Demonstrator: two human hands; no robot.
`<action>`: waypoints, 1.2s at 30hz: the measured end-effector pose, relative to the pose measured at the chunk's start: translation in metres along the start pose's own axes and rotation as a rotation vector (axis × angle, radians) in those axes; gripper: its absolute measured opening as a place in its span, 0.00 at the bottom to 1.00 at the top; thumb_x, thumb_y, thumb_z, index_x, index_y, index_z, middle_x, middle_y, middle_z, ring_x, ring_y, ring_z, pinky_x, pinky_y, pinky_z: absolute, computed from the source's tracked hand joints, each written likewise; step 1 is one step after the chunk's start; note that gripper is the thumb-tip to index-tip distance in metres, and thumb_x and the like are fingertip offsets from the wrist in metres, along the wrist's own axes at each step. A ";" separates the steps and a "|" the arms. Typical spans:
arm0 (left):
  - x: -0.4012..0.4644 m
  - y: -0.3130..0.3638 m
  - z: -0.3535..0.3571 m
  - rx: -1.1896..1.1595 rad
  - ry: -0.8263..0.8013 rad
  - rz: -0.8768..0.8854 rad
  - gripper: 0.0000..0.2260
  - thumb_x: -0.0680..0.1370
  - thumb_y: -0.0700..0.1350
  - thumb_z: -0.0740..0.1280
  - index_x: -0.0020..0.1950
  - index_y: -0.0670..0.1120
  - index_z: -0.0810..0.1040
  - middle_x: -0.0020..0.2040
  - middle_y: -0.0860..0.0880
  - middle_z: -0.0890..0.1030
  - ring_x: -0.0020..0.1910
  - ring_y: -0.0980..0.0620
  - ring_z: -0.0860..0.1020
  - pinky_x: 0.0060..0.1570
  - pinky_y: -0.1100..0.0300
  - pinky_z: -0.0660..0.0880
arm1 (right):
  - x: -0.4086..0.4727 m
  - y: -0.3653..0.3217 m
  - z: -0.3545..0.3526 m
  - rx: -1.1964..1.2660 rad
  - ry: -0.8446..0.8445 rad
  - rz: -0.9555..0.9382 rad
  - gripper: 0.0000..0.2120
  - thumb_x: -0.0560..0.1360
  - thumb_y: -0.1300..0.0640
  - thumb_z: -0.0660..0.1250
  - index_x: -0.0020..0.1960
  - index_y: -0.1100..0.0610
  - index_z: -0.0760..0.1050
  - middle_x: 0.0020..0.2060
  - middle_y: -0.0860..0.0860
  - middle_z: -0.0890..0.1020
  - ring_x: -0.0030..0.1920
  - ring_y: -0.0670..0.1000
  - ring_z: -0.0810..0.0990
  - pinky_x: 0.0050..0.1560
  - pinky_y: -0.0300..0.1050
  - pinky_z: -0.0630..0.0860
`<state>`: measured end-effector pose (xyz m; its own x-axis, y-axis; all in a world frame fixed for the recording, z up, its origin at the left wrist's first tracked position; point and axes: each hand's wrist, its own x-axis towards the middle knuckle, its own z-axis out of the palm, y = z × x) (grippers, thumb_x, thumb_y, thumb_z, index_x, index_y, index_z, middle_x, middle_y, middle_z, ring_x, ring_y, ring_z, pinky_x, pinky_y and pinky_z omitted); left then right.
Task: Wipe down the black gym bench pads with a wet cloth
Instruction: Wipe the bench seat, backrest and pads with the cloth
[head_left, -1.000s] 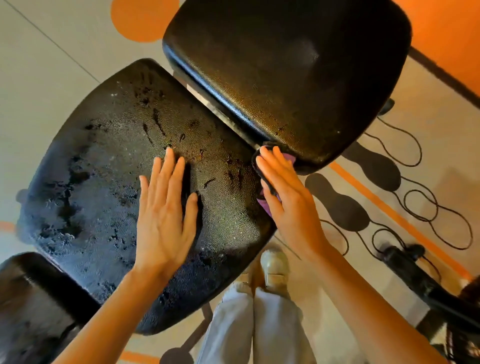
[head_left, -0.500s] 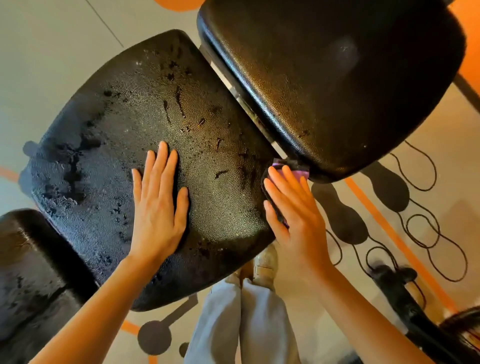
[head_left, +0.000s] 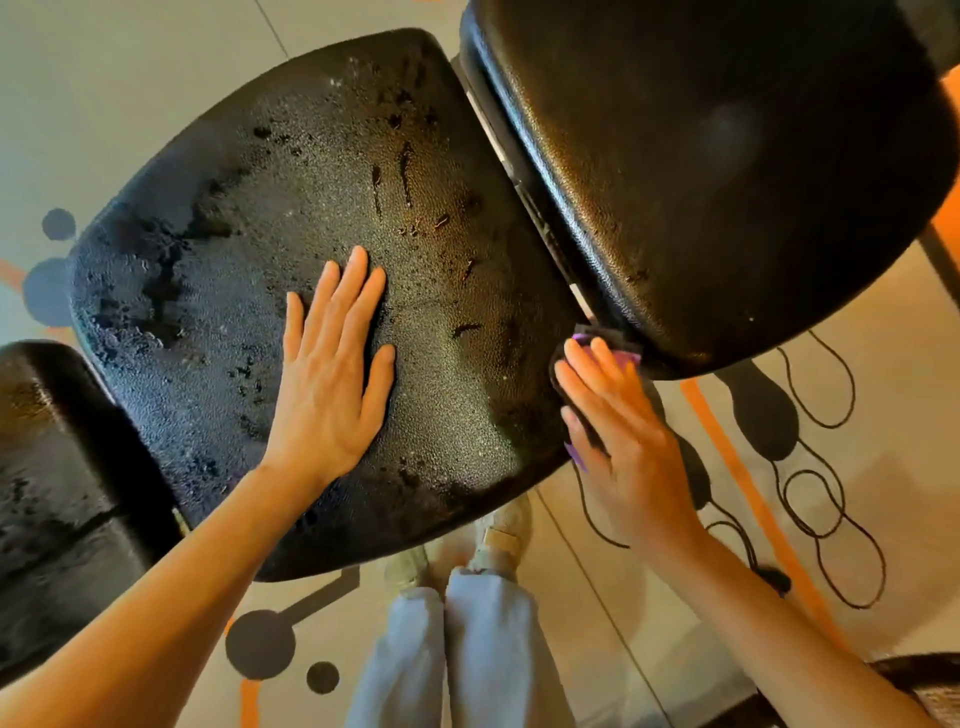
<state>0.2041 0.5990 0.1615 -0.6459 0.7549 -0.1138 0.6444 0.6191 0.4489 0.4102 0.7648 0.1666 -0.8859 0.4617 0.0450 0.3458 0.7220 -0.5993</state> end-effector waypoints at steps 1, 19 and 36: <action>0.000 0.000 0.001 0.002 -0.001 0.005 0.26 0.83 0.49 0.53 0.80 0.48 0.52 0.81 0.52 0.49 0.80 0.51 0.45 0.78 0.46 0.41 | 0.018 0.000 0.003 -0.010 0.012 0.004 0.18 0.81 0.57 0.57 0.69 0.62 0.71 0.70 0.55 0.71 0.73 0.55 0.66 0.70 0.60 0.66; -0.002 -0.006 0.005 0.021 0.057 0.067 0.26 0.83 0.50 0.52 0.80 0.48 0.51 0.81 0.50 0.49 0.81 0.50 0.45 0.78 0.47 0.40 | 0.058 -0.025 0.035 -0.155 0.047 0.018 0.19 0.82 0.56 0.57 0.71 0.58 0.68 0.72 0.54 0.69 0.75 0.51 0.62 0.76 0.53 0.59; -0.002 -0.006 0.008 0.046 0.093 0.070 0.25 0.84 0.51 0.52 0.80 0.47 0.53 0.81 0.49 0.51 0.80 0.49 0.48 0.79 0.47 0.43 | 0.059 -0.031 0.026 -0.117 -0.074 -0.013 0.20 0.81 0.55 0.57 0.72 0.58 0.67 0.73 0.53 0.68 0.75 0.51 0.61 0.73 0.57 0.64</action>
<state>0.2049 0.5949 0.1515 -0.6327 0.7744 -0.0005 0.7056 0.5767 0.4116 0.3388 0.7563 0.1673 -0.9095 0.4157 -0.0093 0.3639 0.7848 -0.5016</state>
